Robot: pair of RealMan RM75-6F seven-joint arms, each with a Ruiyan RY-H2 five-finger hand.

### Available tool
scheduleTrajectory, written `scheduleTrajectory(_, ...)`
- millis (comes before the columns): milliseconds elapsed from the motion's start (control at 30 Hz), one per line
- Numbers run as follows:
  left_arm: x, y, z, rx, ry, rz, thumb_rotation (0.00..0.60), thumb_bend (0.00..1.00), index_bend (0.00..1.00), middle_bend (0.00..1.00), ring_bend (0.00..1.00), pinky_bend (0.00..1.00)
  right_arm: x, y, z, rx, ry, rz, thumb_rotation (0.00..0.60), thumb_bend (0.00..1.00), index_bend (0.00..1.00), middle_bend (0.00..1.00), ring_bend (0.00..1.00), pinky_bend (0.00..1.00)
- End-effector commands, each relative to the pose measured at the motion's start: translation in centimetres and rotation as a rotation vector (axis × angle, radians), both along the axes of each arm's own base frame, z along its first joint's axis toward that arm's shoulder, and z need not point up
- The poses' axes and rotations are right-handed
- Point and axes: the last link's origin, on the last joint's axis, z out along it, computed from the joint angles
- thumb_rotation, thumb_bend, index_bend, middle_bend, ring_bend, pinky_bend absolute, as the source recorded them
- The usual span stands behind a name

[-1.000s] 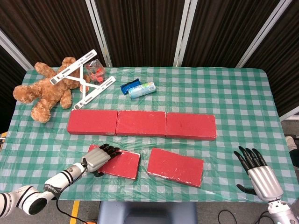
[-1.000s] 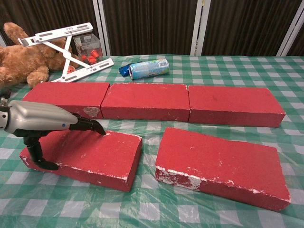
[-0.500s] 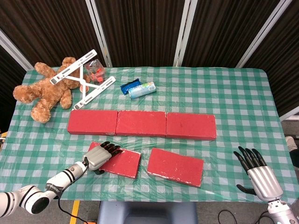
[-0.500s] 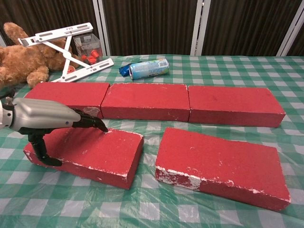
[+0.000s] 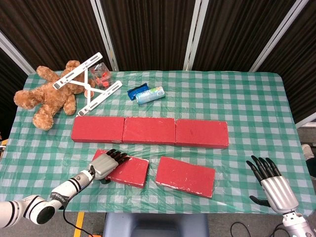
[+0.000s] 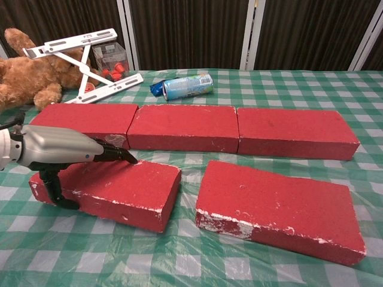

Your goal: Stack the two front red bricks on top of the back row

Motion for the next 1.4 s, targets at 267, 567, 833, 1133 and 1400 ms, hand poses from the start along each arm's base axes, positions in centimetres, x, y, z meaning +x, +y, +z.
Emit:
scheduleTrajectory(267,0.0,0.3,-0.9,-0.005,0.015,0.003,0.6,0.26,0.06,0.35,0.16,0.29,0.0,0.0,-0.1,0.004,0.003,-0.002,0.6,0.09,0.0,0.0,0.0,0.0)
scheduleTrajectory(567,-0.3,0.4,-1.3,0.006,0.02,-0.011,0.6,0.28,0.4,0.7,0.5,0.63,-0.1,0.0,0.1,0.002,-0.002,-0.003,0.6,0.09,0.0,0.0,0.0,0.0)
scheduleTrajectory(833,-0.9,-0.2,-0.5,0.088,-0.021,-0.066,0.6,0.32,0.61,0.97,0.76,0.91,-0.1,0.1,0.1,0.0,-0.005,-0.002,0.6,0.09,0.0,0.0,0.0,0.0)
scheduleTrajectory(1133,-1.7,-0.7,1.5,0.156,-0.085,-0.048,0.6,0.33,0.64,1.0,0.8,0.96,0.0,0.2,0.0,0.005,-0.004,0.003,0.6,0.09,0.0,0.0,0.0,0.0)
scheduleTrajectory(1400,-0.7,-0.2,4.9,0.275,-0.187,-0.026,0.6,0.33,0.64,1.0,0.8,0.96,0.0,0.1,0.1,0.008,-0.005,0.001,0.6,0.09,0.0,0.0,0.0,0.0)
